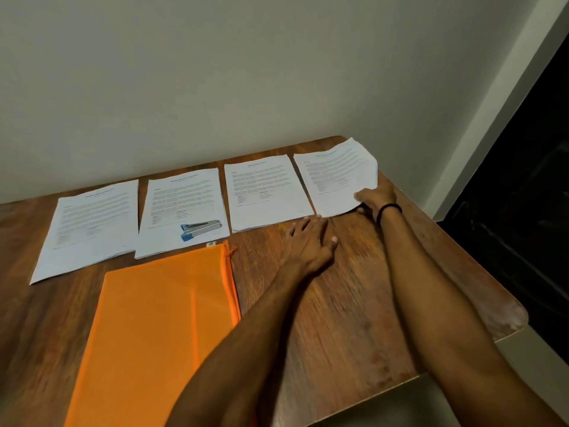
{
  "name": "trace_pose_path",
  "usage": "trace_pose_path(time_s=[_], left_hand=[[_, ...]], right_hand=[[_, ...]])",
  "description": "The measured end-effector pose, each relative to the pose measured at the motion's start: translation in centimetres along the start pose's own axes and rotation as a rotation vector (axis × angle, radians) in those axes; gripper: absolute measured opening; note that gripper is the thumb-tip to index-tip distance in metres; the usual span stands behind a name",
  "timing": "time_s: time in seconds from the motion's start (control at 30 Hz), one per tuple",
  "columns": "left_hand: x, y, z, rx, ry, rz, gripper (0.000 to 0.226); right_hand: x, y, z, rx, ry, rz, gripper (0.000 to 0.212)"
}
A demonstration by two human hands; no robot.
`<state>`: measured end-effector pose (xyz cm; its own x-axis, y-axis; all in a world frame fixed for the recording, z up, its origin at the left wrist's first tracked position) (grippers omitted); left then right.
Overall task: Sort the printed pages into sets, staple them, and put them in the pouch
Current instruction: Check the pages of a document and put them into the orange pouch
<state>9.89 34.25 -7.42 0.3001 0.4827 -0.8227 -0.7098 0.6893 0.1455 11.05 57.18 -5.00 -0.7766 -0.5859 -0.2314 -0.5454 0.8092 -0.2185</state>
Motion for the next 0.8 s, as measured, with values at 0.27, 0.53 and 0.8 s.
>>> trace_pose_path(time_s=[0.27,0.53,0.8], left_hand=[[-4.2,-1.1,0.6,-0.515,-1.404,0.080,0.065],[-10.7,-1.8,-1.0,-0.446,-0.990,0.178,0.029],[-13.5,-7.5,-4.7,-0.277,-0.950,0.124,0.041]], right_hand=[[-2.8,-7.3,3.2,0.195,0.629,-0.125,0.054],[-1.7,-19.2,3.5,-0.028,0.602,-0.619,0.043],[0.4,-21.4,0.0,-0.076,0.520,-0.694,0.037]])
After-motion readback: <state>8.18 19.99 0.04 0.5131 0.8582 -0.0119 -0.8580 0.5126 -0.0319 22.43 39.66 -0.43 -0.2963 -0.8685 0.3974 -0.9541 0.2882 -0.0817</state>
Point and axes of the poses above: each hand's wrist, its own y-axis towards the middle knuckle, its own x-axis out of the palm, z = x × y, the point moved 4 cm from there along y, towards the middle knuckle, and after that the axes turned 1 degree about -y, right-handed, at the moved point
